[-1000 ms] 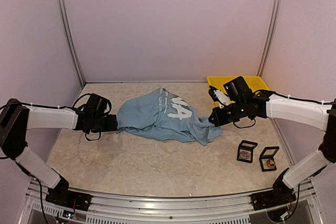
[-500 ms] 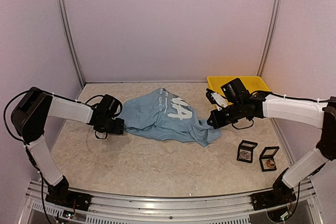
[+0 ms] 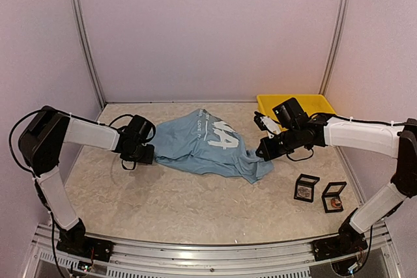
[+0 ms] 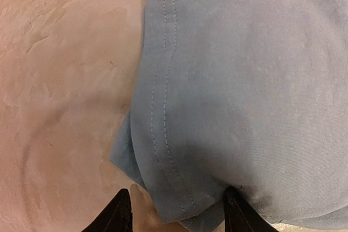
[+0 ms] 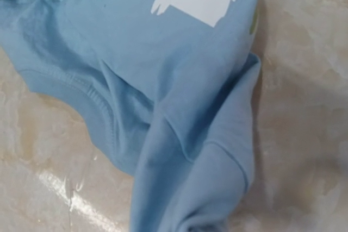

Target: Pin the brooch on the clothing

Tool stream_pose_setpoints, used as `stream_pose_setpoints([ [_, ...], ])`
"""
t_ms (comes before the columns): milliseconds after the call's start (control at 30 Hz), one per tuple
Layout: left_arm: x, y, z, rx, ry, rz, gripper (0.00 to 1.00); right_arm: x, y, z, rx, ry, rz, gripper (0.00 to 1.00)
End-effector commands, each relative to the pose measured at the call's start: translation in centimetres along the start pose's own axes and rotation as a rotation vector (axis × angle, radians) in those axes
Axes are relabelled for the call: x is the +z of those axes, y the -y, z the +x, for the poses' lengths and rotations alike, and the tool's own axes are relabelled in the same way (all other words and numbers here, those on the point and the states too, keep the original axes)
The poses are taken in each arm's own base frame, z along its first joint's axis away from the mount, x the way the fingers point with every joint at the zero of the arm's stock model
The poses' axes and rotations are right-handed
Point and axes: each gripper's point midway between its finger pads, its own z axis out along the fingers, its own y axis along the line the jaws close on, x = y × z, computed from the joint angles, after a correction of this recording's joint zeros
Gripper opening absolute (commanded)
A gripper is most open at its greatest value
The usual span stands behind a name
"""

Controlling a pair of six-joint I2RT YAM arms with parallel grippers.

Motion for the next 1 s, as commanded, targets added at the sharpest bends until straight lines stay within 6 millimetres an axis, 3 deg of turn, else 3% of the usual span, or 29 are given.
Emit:
stream_pose_setpoints([
  [0,-0.3,-0.4,-1.6,0.012,0.044,-0.042,0.52,0.2,-0.8,-0.3,-0.006,0.001,-0.029,0.0],
  [333,0.1,-0.9,-2.2,0.017,0.053,-0.066,0.48,0.4,-0.9,0.0,-0.001,-0.013,-0.039,0.0],
  [567,0.7,0.9,-1.3,-0.022,0.012,0.07,0.43,0.3,-0.8,0.0,0.001,-0.014,-0.031,0.0],
  [800,0.3,1.9,-1.1,-0.029,-0.003,0.142,0.25,0.6,-0.8,0.1,0.001,-0.021,-0.032,0.0],
  [967,0.7,1.6,-0.4,-0.022,-0.038,0.133,0.28,0.5,-0.8,0.1,0.001,-0.022,-0.033,0.0],
])
